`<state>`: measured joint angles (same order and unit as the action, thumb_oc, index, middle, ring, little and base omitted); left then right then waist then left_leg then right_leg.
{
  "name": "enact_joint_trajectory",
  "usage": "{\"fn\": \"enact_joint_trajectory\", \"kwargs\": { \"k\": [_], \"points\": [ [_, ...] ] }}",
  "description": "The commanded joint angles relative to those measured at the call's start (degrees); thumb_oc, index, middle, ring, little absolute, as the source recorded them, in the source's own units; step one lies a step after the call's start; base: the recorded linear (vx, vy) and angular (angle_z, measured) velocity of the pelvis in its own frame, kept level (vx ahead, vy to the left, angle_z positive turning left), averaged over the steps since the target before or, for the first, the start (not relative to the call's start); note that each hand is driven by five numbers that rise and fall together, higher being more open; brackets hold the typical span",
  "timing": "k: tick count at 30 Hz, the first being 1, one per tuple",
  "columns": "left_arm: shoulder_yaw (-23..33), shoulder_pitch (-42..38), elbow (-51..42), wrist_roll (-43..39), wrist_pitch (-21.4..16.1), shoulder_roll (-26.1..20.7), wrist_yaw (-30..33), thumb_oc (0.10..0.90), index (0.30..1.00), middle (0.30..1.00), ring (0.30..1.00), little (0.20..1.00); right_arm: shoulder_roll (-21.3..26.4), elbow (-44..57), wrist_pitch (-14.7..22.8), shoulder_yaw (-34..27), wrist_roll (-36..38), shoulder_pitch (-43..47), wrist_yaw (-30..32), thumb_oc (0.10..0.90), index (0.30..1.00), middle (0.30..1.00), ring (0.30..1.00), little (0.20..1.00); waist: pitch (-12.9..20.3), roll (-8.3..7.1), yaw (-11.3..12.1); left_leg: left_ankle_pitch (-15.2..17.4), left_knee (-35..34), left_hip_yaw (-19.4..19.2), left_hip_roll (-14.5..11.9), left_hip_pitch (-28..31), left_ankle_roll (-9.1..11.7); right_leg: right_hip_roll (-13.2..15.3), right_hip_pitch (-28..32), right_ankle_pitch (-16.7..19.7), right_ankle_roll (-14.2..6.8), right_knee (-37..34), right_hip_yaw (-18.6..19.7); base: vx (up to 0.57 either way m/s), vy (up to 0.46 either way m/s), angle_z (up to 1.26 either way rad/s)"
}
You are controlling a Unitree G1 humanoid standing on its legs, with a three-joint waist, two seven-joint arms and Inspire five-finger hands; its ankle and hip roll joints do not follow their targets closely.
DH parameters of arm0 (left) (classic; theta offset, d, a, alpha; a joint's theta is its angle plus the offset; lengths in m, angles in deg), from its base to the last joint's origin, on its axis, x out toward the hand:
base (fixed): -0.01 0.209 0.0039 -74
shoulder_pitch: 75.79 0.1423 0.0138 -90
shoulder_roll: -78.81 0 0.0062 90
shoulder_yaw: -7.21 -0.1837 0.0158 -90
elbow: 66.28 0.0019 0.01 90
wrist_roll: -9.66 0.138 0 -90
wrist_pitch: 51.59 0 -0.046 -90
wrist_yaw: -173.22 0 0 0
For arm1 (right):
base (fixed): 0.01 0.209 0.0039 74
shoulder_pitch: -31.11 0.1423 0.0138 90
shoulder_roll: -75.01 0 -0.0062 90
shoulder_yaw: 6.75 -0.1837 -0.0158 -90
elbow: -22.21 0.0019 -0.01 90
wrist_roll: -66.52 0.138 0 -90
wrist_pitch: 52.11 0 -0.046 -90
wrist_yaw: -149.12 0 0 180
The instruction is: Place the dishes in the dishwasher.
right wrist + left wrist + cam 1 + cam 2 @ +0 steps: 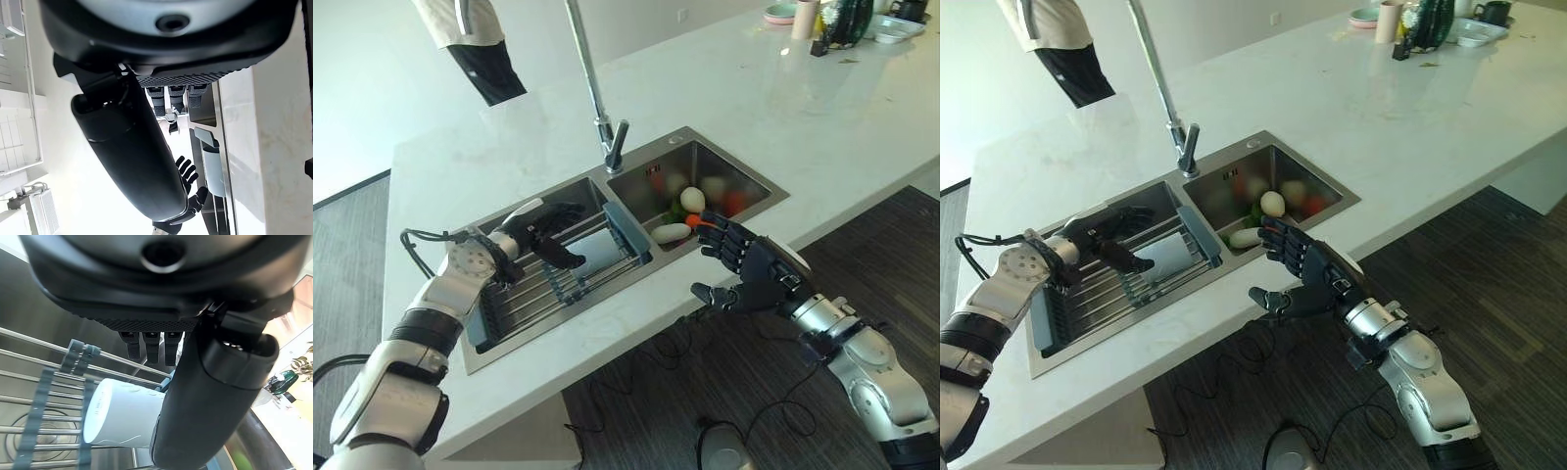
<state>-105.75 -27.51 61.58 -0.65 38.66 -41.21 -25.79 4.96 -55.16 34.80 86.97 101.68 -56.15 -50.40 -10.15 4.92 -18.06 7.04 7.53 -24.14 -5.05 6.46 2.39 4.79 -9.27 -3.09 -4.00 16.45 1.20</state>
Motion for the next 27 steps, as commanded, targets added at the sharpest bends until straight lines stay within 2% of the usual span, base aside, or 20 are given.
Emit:
{"fn": "enact_joint_trajectory", "kwargs": {
  "k": [1,2,3,14,27],
  "points": [
    [1.25,-7.10,-0.34,0.74,-2.94,-2.63,3.01,0.800,0.900,0.900,0.900,0.900,-0.17,5.72,5.00,-2.77,3.73,3.92,-1.44,0.800,0.900,0.900,0.900,0.900,4.97,0.33,0.75,11.17,9.66,3.00,-1.22,-2.50,-1.38,3.78,0.69,-2.97,-7.01,0.73,-1.75,-0.09,-0.060,-0.10],
    [1.41,-7.00,0.00,0.75,-3.12,-2.63,2.94,0.800,0.900,0.900,0.900,0.900,0.01,6.03,4.73,-2.88,3.82,3.85,-1.40,0.800,0.900,0.900,0.900,0.900,4.90,0.06,0.52,9.74,9.66,1.86,-1.53,-3.00,-1.44,3.62,0.06,-1.86,-6.43,0.73,-1.79,0.01,0.003,-0.14],
    [1.43,-7.04,0.34,0.67,-3.17,-2.67,2.84,0.800,0.900,0.900,0.900,0.900,0.26,6.02,4.64,-3.10,4.03,3.74,-1.57,0.800,0.900,0.900,0.900,0.900,5.06,0.56,0.41,11.30,9.66,2.61,-1.33,-2.32,-1.36,3.57,0.80,-3.26,-7.04,0.73,-1.43,0.01,0.003,-0.09],
    [1.59,-6.66,2.70,0.65,-2.70,-1.99,2.41,0.800,0.900,0.900,0.900,0.900,1.27,6.55,4.06,-3.79,4.12,3.24,-2.22,0.800,0.900,0.900,0.900,0.900,5.04,1.11,-0.35,11.21,9.66,1.46,-1.47,-2.06,-1.38,2.77,1.08,-3.80,-6.79,0.73,-0.68,0.01,0.004,-0.07],
    [2.62,-2.93,1.06,1.42,-1.15,-1.49,0.47,0.800,0.900,0.900,0.900,0.900,1.44,5.80,3.93,-3.83,3.13,3.69,-1.93,0.800,0.900,0.900,0.900,0.900,5.09,0.69,1.33,10.54,9.66,2.24,-1.41,-2.89,-1.21,3.08,1.97,-4.42,-6.54,0.73,-1.99,0.00,0.002,0.00]
  ]
}}
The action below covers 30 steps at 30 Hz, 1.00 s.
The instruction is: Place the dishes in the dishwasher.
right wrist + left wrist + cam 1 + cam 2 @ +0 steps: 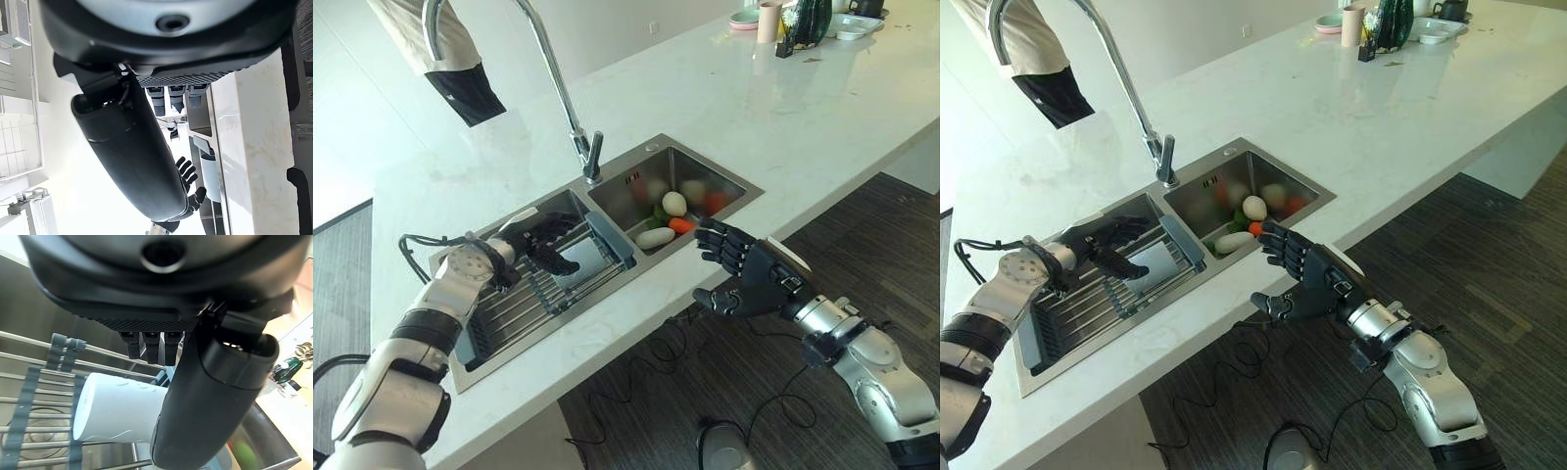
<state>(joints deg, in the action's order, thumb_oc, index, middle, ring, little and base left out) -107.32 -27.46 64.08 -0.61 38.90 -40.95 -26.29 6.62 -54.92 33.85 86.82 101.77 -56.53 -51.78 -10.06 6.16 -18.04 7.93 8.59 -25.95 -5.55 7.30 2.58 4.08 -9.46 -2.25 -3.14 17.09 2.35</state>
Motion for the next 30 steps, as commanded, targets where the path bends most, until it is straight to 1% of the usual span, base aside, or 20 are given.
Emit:
{"fn": "enact_joint_trajectory", "kwargs": {
  "k": [1,2,3,15,20,26,30],
  "points": [
    [4.21,-2.83,-1.43,1.35,-1.32,-1.72,0.86,0.800,0.900,0.900,0.900,0.900,-0.18,5.56,4.89,-3.71,3.10,4.08,-0.55,0.800,0.900,0.900,0.900,0.900,5.02,-0.60,1.39,9.64,8.60,4.10,-0.90,-3.77,-1.42,3.80,2.18,-5.28,-7.40,0.10,-3.18,-0.10,-0.052,0.02],
    [4.35,-2.55,-1.33,1.52,-1.15,-1.63,0.77,0.800,0.900,0.900,0.900,0.900,-0.03,5.64,4.81,-3.70,3.28,4.20,-0.53,0.800,0.900,0.900,0.900,0.900,4.90,-1.10,1.45,8.00,8.60,3.20,-1.16,-4.53,-1.54,3.71,1.46,-4.00,-6.73,0.10,-3.48,0.00,0.006,0.03],
    [4.32,-2.49,-1.23,1.59,-1.09,-1.51,0.65,0.800,0.900,0.900,0.900,0.900,-0.02,5.61,4.71,-3.67,3.22,4.23,-0.43,0.800,0.900,0.900,0.900,0.900,5.07,-0.76,1.61,9.53,8.60,4.18,-0.90,-3.93,-1.42,3.81,2.20,-5.31,-7.35,0.10,-3.32,0.00,0.013,0.04],
    [5.08,-1.21,1.26,2.57,-0.63,-0.51,0.00,0.800,0.900,0.900,0.900,0.900,0.17,5.82,4.55,-2.90,2.78,4.70,-0.31,0.800,0.900,0.900,0.900,0.900,4.84,-1.19,1.77,9.37,8.60,3.99,-0.88,-3.83,-1.56,3.83,2.71,-5.51,-7.29,0.10,-3.37,0.01,0.012,0.02],
    [5.19,-1.61,2.97,2.77,-1.52,-0.74,0.17,0.800,0.900,0.900,0.900,0.900,0.09,6.16,4.36,-2.86,2.67,4.40,-0.44,0.800,0.900,0.900,0.900,0.900,4.82,-1.26,1.47,9.39,8.60,3.68,-0.93,-3.75,-1.63,3.62,2.67,-5.48,-7.30,0.10,-3.10,0.01,0.000,0.00],
    [5.20,-2.53,4.21,3.03,-2.52,-1.08,1.65,0.800,0.900,0.900,0.900,0.900,0.54,6.34,4.27,-2.91,2.94,4.30,-0.96,0.800,0.900,0.900,0.900,0.900,4.75,-1.31,0.95,9.44,8.60,3.19,-1.01,-3.63,-1.66,3.28,2.54,-5.47,-7.27,0.10,-2.55,0.02,0.004,-0.01],
    [5.41,-2.84,4.89,3.48,-2.82,-0.83,4.10,0.800,0.900,0.900,0.900,0.900,0.83,6.36,4.19,-3.21,2.98,3.67,-1.57,0.800,0.900,0.900,0.900,0.900,4.83,-1.40,0.47,9.42,8.60,2.80,-1.10,-3.57,-1.72,2.91,2.42,-5.55,-7.21,0.10,-2.10,0.04,0.001,-0.06]
  ]
}}
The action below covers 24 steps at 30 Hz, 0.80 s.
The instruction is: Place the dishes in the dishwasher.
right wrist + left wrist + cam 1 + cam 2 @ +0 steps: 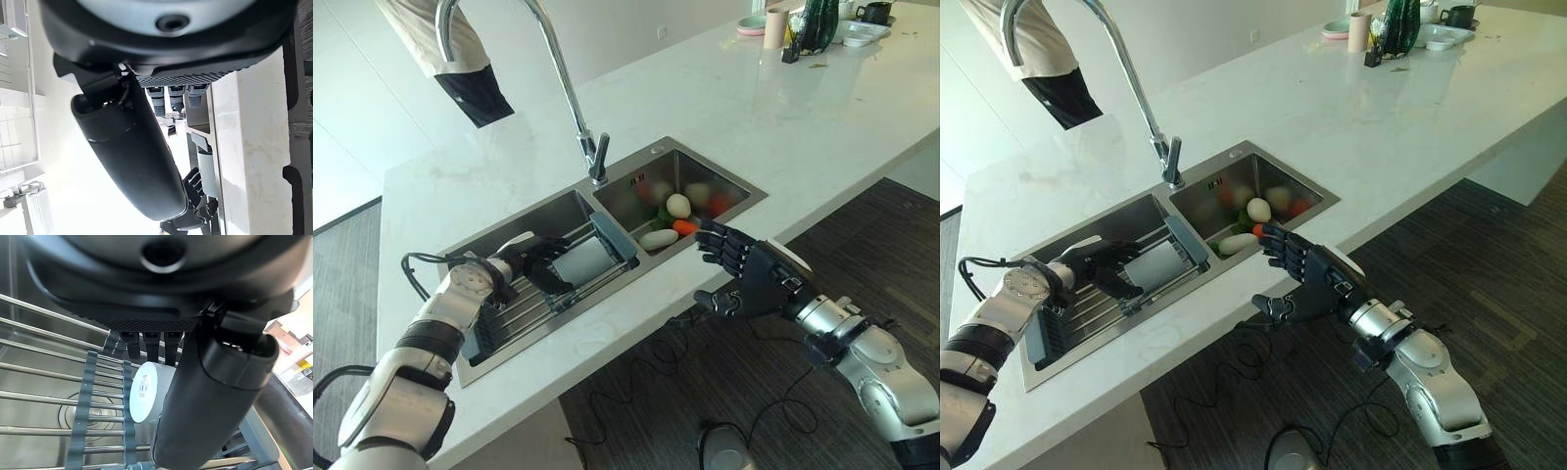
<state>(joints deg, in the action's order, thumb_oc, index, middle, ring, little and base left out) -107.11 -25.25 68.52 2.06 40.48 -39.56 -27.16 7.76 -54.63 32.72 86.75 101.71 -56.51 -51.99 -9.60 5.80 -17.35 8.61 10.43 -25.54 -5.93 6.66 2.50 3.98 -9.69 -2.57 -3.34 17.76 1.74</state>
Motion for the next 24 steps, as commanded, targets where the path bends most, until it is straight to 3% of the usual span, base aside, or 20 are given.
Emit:
{"fn": "enact_joint_trajectory", "kwargs": {
  "k": [1,24],
  "points": [
    [5.23,-5.15,0.63,0.99,-4.44,-2.12,5.27,0.800,0.900,0.900,0.900,0.900,-0.31,6.19,5.19,-3.16,3.05,3.58,-1.37,0.800,0.900,0.900,0.900,0.900,4.40,-1.07,-0.33,8.76,6.76,2.32,-0.75,-2.89,-1.66,2.92,2.63,-5.23,-7.00,-0.57,-1.40,0.03,-0.007,-0.08],
    [5.24,-3.88,1.93,2.61,-2.30,-0.76,5.89,0.800,0.900,0.900,0.900,0.900,-0.28,7.33,3.62,-3.82,2.42,2.00,-2.11,0.800,0.900,0.900,0.900,0.900,4.12,-1.18,-1.62,8.89,6.76,1.29,-0.86,-2.61,-1.96,1.54,2.20,-5.38,-6.61,-0.57,0.16,0.03,-0.004,-0.05]
  ]
}}
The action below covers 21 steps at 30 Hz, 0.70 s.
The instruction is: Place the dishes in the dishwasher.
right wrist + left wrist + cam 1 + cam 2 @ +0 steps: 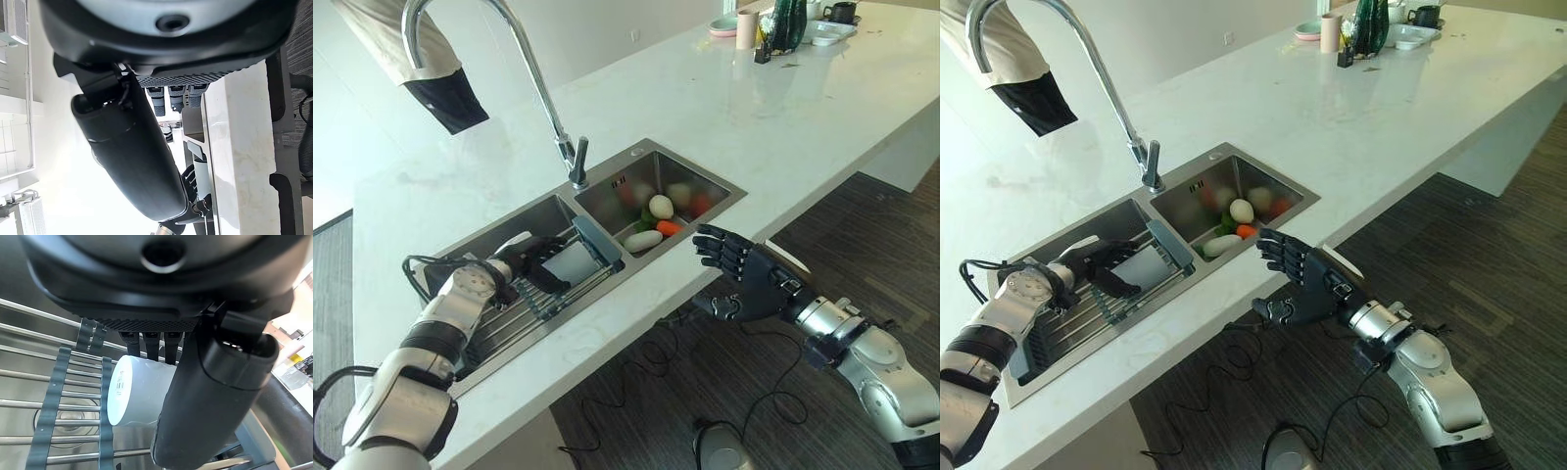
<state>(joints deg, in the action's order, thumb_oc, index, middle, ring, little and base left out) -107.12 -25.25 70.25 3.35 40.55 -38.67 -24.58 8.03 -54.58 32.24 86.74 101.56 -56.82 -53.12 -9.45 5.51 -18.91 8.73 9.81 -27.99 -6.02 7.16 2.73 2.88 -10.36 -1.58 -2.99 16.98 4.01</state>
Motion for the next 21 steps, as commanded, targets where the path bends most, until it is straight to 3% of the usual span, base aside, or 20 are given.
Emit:
{"fn": "enact_joint_trajectory", "kwargs": {
  "k": [1,21],
  "points": [
    [5.29,-3.72,0.29,1.48,-2.16,-1.60,3.24,0.800,0.900,0.900,0.900,0.900,-0.66,7.29,4.18,-3.81,2.47,2.14,-1.03,0.800,0.900,0.900,0.900,0.900,3.97,-0.91,-0.08,8.77,7.38,3.73,-0.76,-3.10,-2.19,2.62,2.89,-6.37,-6.96,0.20,-2.09,0.00,0.000,0.00],
    [5.91,-2.67,3.67,1.30,-2.43,-1.90,2.78,0.800,0.900,0.900,0.900,0.900,-0.16,7.92,3.99,-3.51,3.23,1.86,-0.59,0.800,0.900,0.900,0.900,0.900,3.80,-0.93,-0.36,8.77,7.38,3.38,-0.64,-2.93,-2.34,2.24,2.87,-6.33,-6.79,0.20,-1.91,0.00,0.000,0.00]
  ]
}}
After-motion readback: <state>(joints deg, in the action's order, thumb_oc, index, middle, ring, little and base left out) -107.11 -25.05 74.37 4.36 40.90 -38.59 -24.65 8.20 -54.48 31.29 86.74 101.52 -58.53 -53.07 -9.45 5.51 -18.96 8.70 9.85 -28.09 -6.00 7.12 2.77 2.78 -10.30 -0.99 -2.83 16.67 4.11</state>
